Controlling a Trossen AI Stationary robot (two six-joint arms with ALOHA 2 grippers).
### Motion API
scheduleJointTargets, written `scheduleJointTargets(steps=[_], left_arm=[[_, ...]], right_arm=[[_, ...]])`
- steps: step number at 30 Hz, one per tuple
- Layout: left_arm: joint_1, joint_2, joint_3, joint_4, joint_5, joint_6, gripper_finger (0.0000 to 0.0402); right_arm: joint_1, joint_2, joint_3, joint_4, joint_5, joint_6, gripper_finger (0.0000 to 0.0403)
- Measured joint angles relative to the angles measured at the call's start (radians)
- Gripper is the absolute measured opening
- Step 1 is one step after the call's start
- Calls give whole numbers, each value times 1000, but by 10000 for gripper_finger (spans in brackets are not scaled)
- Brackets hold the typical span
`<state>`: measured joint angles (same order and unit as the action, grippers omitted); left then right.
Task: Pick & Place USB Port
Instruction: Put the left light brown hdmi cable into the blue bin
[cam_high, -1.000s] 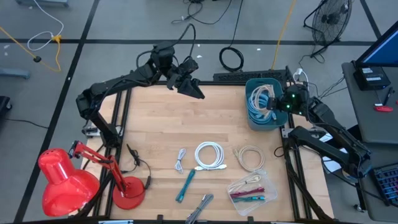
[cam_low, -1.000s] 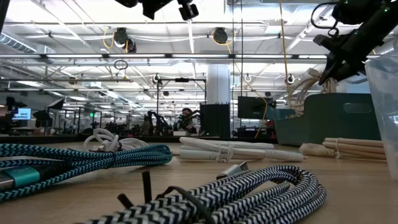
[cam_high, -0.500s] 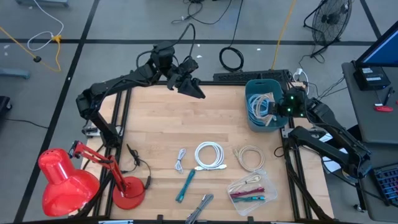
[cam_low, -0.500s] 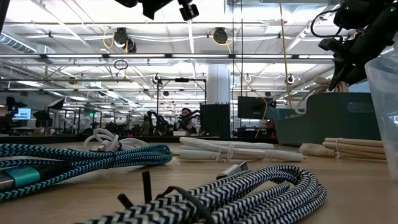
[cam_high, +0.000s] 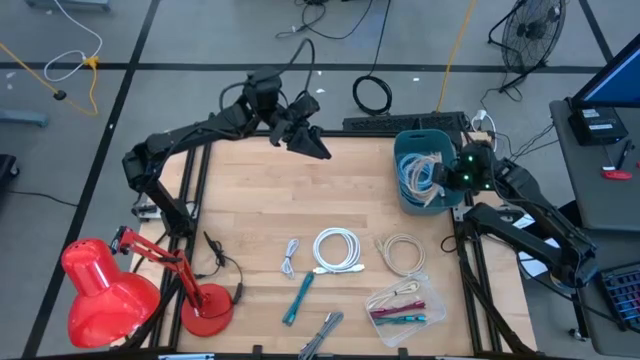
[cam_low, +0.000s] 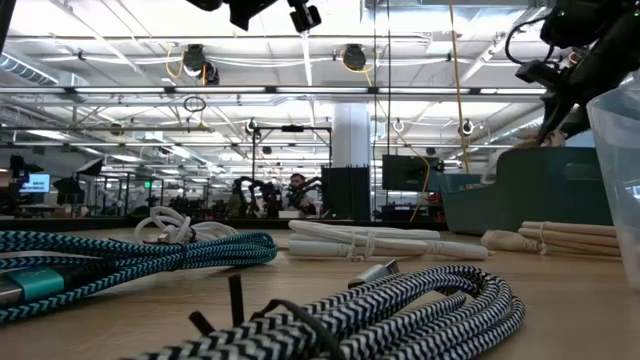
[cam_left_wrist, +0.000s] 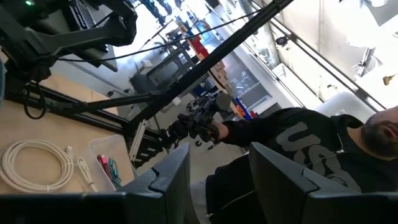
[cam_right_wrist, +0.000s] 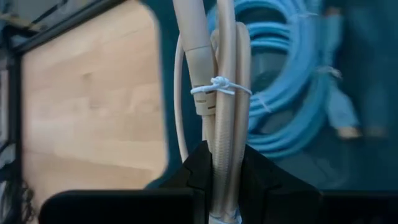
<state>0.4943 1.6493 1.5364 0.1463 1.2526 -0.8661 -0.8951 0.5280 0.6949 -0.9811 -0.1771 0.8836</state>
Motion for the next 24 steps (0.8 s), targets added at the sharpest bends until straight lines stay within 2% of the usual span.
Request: scheduleJointTargets(steps=[9,17,24], left_arm=[[-14,0,0,-1,-3,12,168],[-13,0,0,0,-24,32,168],[-13,0,0,5,-24,34,168]], right_arm=[[0,1,2,-109,2,4,32],[0,3,2,-152,-59,-24,85],[0,3,2,-155,-118,-45,102]])
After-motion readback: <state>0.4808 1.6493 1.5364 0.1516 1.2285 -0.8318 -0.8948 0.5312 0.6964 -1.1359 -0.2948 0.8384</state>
